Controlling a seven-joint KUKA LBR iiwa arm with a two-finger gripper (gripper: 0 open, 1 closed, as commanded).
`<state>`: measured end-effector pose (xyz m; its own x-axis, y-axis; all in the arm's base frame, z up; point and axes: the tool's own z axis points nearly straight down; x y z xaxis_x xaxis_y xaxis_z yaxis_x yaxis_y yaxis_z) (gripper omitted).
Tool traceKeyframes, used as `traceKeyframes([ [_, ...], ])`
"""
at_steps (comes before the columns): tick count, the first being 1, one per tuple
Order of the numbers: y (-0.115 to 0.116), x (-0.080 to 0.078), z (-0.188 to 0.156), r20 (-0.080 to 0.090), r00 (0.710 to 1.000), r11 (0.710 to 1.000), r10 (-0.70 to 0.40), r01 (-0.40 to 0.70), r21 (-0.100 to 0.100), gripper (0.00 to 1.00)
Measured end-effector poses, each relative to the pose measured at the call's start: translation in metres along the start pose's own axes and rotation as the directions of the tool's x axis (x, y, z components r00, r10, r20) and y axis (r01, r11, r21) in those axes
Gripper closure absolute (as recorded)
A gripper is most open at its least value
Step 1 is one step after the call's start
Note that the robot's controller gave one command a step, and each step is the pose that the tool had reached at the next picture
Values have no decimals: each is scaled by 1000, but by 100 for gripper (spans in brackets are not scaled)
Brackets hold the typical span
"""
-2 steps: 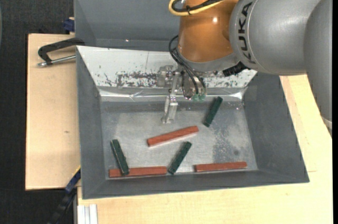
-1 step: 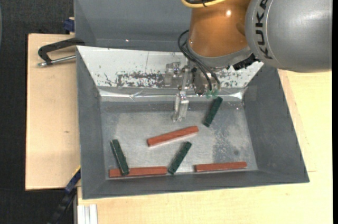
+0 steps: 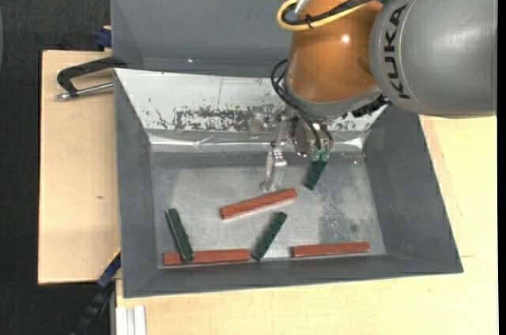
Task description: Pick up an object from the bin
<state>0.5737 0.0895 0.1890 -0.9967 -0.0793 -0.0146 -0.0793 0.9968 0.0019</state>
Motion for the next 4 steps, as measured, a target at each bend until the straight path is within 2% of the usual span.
traceKeyframes([
  [1, 11, -17, 57, -10, 991, 991, -130, 130, 0, 0],
  [2, 42, 20, 120, -16, 989, 989, -150, 150, -2, 0],
  [3, -11, 1, 116, -10, 994, 994, -107, 107, -1, 100],
  [4, -11, 1, 116, -9, 994, 994, -107, 107, -1, 0],
])
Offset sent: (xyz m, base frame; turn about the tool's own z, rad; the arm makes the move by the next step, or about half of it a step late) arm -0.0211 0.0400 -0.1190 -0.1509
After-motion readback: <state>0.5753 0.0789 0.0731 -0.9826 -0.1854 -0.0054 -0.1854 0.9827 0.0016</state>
